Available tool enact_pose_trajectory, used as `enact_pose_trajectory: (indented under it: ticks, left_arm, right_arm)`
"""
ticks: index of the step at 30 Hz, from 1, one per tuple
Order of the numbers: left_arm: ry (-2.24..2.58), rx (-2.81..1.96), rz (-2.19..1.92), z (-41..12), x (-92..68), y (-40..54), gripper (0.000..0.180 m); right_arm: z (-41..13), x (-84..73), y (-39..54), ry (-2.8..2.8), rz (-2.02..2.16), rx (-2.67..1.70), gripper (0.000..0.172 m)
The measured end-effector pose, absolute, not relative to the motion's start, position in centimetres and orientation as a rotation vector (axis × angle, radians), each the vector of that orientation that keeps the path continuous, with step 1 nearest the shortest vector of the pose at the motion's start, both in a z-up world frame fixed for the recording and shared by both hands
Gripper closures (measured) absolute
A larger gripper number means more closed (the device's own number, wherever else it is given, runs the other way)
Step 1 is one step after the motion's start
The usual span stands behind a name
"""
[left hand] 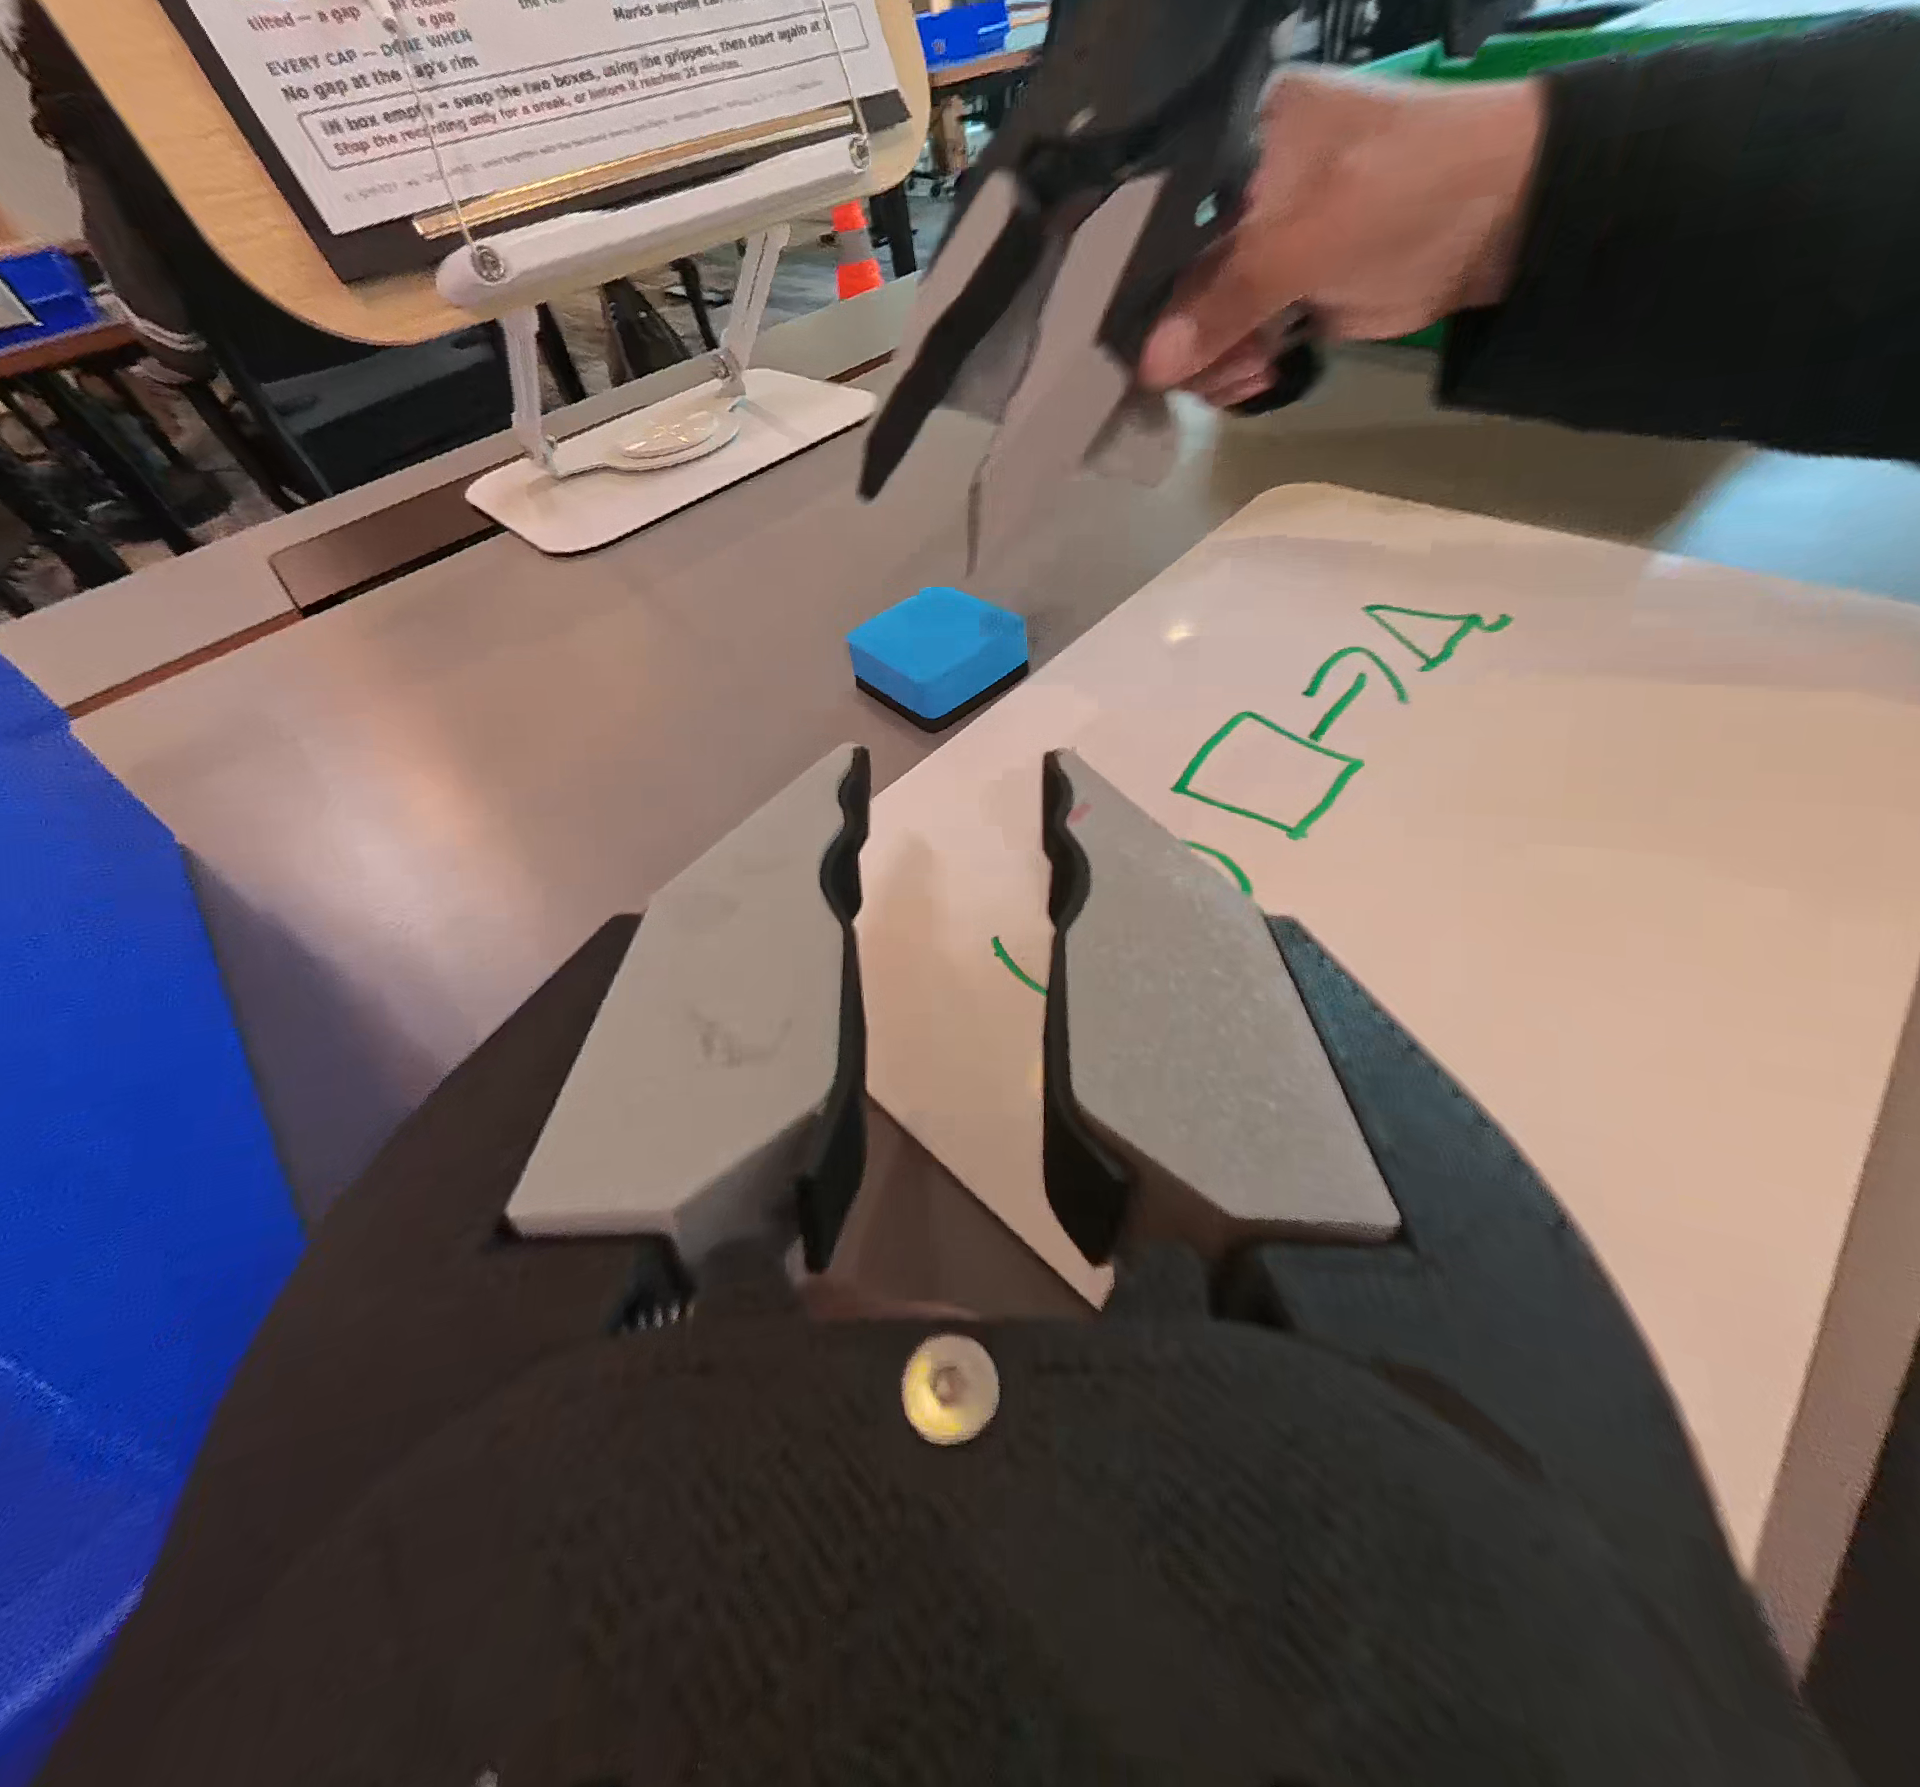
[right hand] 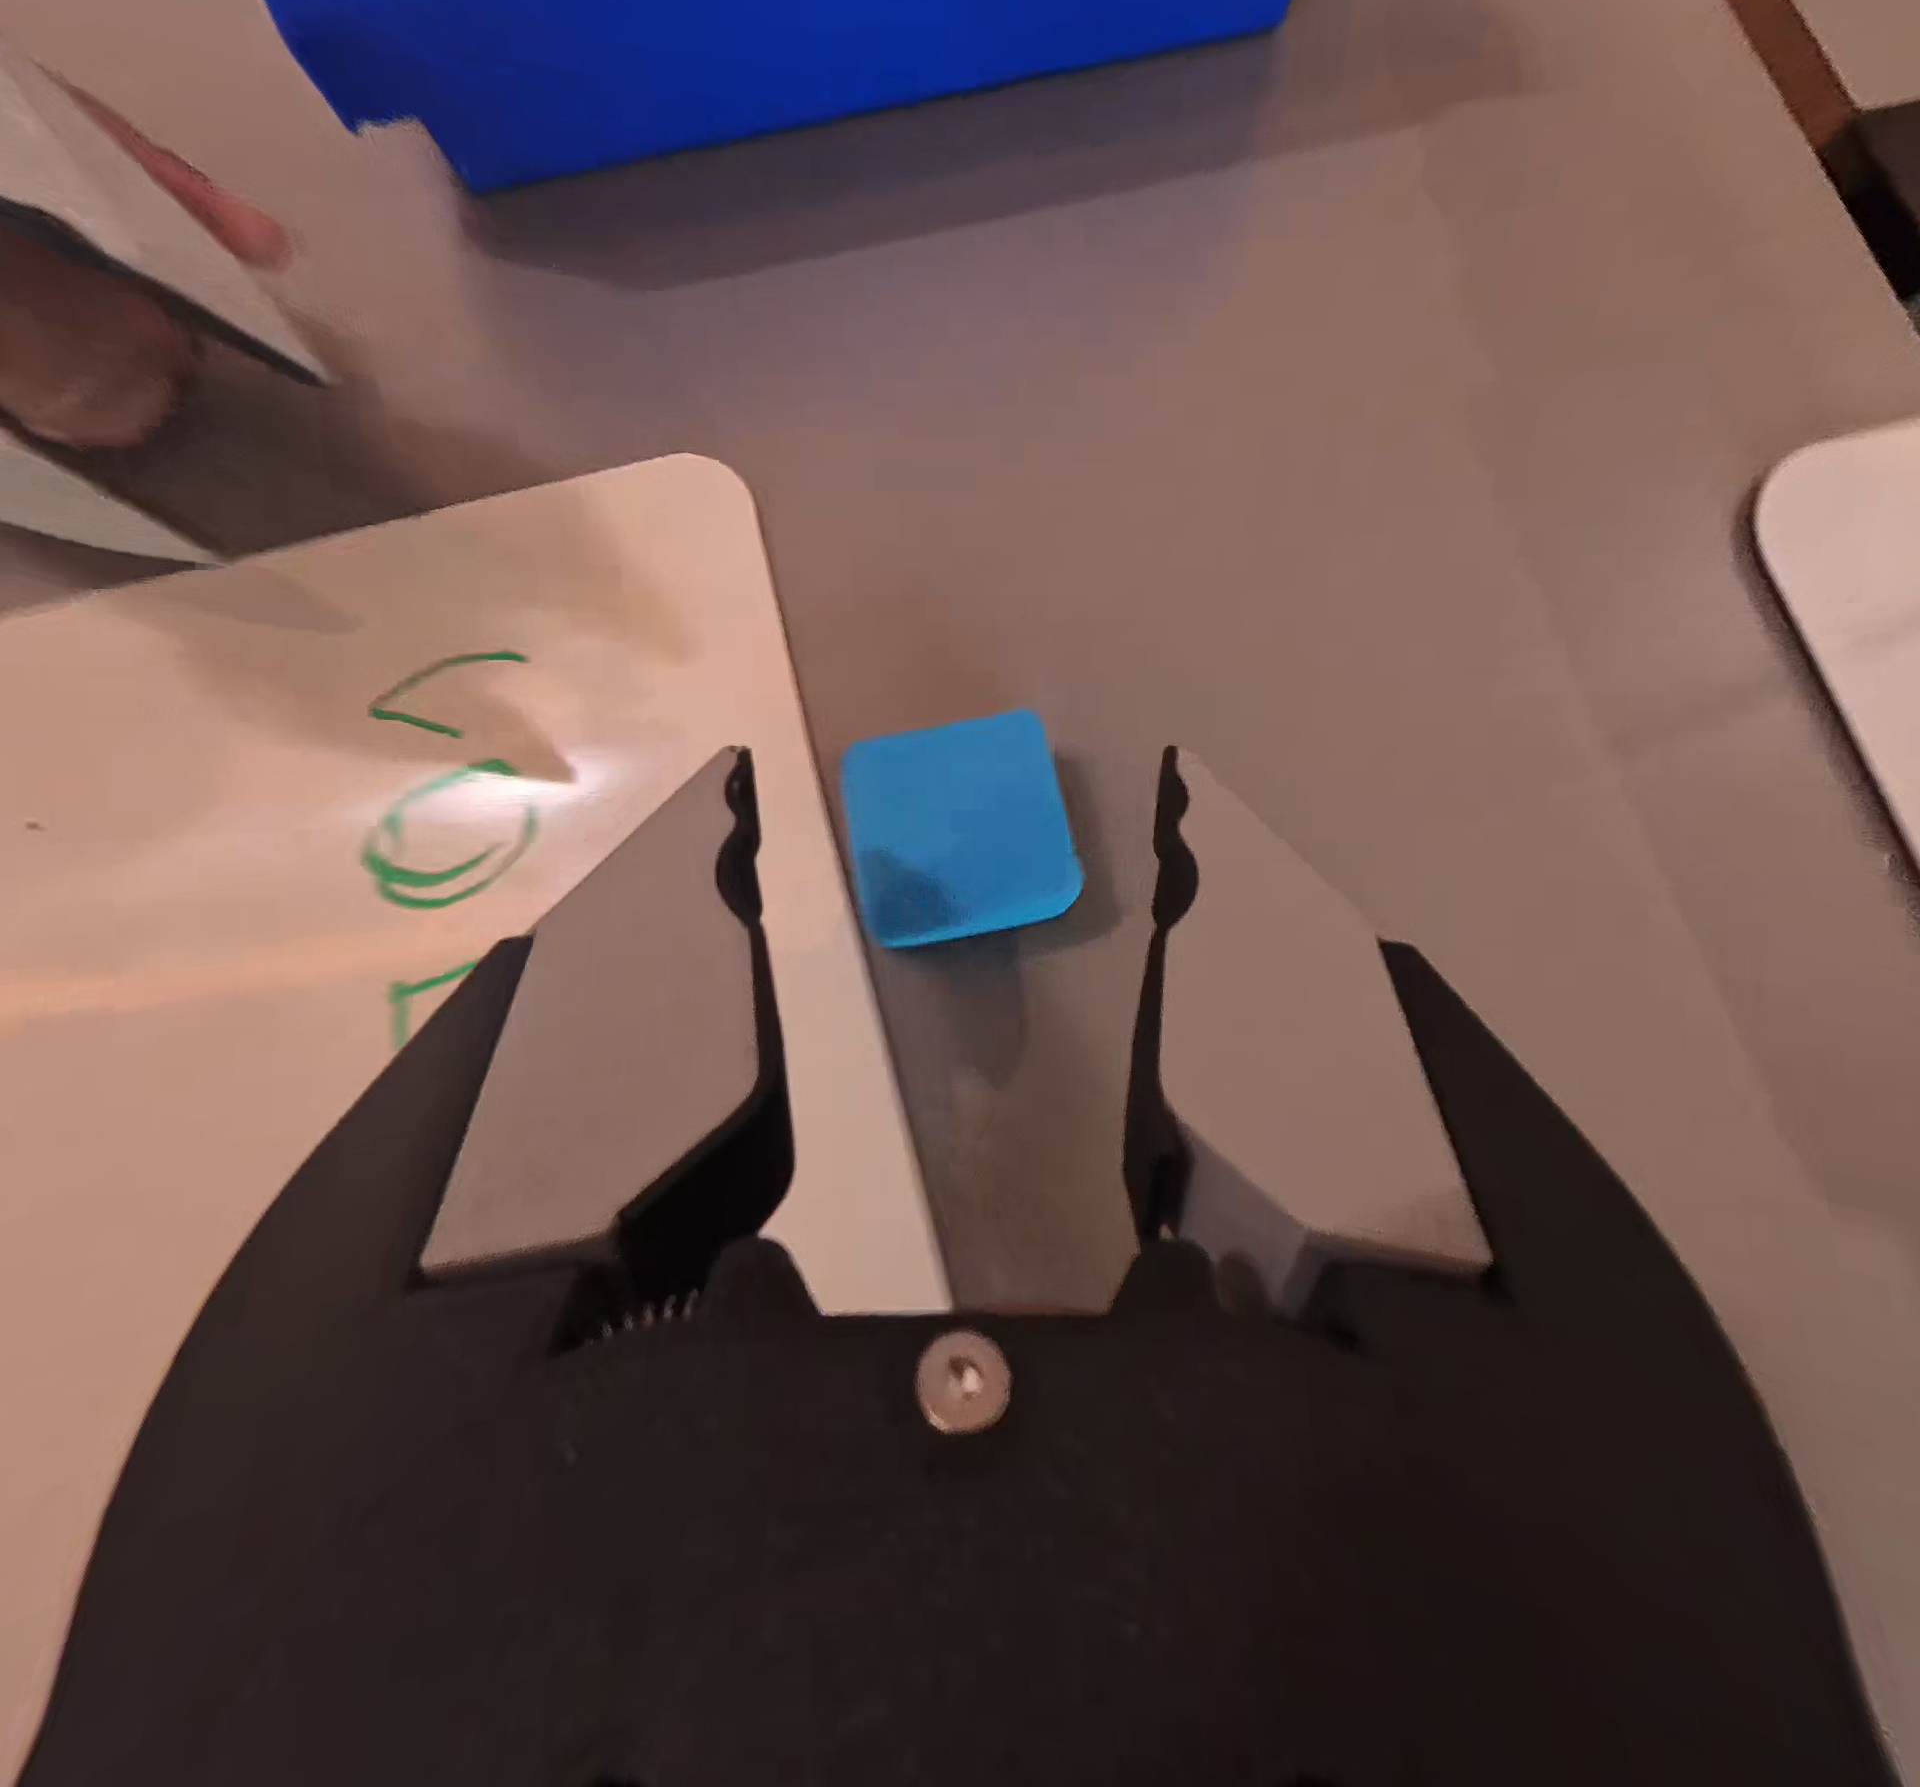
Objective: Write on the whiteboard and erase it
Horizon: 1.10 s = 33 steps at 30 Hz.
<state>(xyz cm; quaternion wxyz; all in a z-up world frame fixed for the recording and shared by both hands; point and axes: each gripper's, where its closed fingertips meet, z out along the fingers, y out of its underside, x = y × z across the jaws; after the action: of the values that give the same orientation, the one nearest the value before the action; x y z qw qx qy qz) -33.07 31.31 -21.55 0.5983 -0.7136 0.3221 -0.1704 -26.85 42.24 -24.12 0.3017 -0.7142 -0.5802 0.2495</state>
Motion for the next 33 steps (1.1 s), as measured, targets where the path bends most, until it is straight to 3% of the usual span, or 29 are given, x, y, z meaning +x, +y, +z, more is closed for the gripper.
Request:
enact_pose_trajectory:
  ticks: [5, 7, 8, 13, 18, 20, 23, 26, 33]
  left_arm:
    - [0.743, -1.610, -0.446, -20.9, -33.1, 30.8, 0.150]
    - [0.750, -1.606, -0.470, -20.8, -33.0, 30.7, 0.150]
    - [0.751, -1.604, -0.475, -20.8, -33.0, 30.6, 0.150]
    - [0.735, -1.579, -0.483, -20.4, -33.2, 30.5, 0.154]
    - [0.738, -1.586, -0.484, -20.5, -33.2, 30.6, 0.154]
    - [0.736, -1.571, -0.473, -20.4, -33.2, 30.5, 0.154]
    - [0.730, -1.566, -0.469, -20.3, -33.3, 30.5, 0.155]
    - [0.729, -1.562, -0.474, -20.2, -33.3, 30.4, 0.155]
    - [0.721, -1.552, -0.509, -20.0, -33.4, 30.3, 0.156]
  right_arm:
    - [-27.7, -27.6, 43.2, -1.760, 0.596, -1.939, 0.111]
    - [-26.8, -28.1, 43.2, -1.741, 0.633, -1.878, 0.166]
    - [-26.0, -28.1, 43.4, -1.712, 0.621, -1.843, 0.172]
    - [-23.1, -26.3, 42.5, -1.586, 0.761, -1.856, 0.172]
    - [-22.5, -26.1, 42.5, -1.532, 0.789, -1.881, 0.110]
    - [-24.1, -26.5, 42.1, -1.600, 0.727, -1.891, 0.101]
    - [-27.2, -26.8, 42.0, -1.691, 0.603, -1.938, 0.102]
    - [-29.3, -26.8, 41.8, -1.754, 0.560, -1.977, 0.118]
    - [-25.0, -24.7, 39.8, -1.694, 0.645, -1.973, 0.119]
